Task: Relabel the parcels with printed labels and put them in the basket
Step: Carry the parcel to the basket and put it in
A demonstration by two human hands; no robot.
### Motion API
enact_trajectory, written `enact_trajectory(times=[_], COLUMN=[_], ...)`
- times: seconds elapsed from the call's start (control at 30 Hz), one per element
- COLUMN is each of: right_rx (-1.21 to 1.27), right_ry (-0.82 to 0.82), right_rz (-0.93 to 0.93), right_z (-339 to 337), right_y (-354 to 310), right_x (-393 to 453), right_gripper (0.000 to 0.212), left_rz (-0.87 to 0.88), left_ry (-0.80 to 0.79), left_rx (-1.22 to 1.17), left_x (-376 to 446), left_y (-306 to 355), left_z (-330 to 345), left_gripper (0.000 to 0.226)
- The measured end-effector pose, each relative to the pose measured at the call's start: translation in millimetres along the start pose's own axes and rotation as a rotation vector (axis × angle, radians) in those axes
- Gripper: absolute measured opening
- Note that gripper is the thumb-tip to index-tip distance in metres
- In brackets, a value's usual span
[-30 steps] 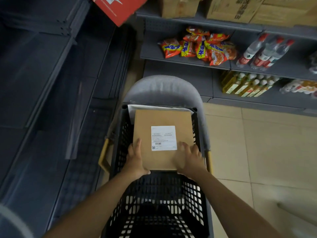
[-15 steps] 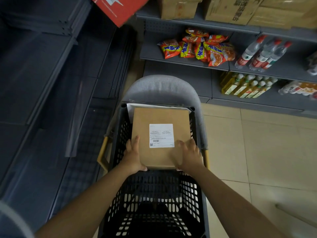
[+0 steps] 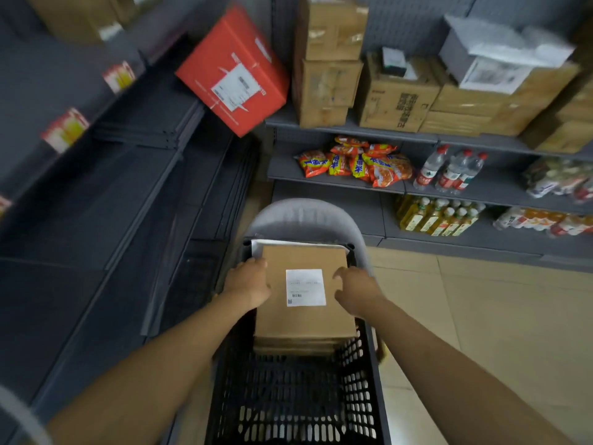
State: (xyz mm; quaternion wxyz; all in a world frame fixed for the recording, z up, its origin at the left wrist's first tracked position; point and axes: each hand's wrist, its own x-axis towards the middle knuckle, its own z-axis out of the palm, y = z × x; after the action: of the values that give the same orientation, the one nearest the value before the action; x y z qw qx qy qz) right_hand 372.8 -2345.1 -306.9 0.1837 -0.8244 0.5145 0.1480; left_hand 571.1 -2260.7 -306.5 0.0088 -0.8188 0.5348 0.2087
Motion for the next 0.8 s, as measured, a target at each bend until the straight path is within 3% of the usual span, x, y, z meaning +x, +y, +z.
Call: enact_trajectory(times=[0.1, 0.33, 0.6, 0.8], right_rx=[0.119, 0.300, 0.244, 0.104], right_ry=[0.130, 0.429, 0.349, 0.250], right_rz=[-0.019, -0.241, -0.626, -0.962], right_z=[-57.0, -160.7, -139.1, -90.4], right_y=[-13.4, -40.2, -101.7, -197.0], right_x=[-10.0, -56.3, -166.4, -281.6], right_gripper=[0.038, 0.020, 0.022, 0.019], left_rz=[0.015, -0.048, -0.342, -0.640], left_ry=[0.101, 0.329, 0.489, 0.555], left_rx=[0.021, 0.022, -0.001, -0.006], left_x=[-15.4, -102.6, -282.7, -446.4], left_y=[5.4, 10.0, -3.7, -45.4], left_z=[-58.4, -160.4, -152.5, -107.2], left_gripper=[0.025, 0.041, 0.041, 0.037])
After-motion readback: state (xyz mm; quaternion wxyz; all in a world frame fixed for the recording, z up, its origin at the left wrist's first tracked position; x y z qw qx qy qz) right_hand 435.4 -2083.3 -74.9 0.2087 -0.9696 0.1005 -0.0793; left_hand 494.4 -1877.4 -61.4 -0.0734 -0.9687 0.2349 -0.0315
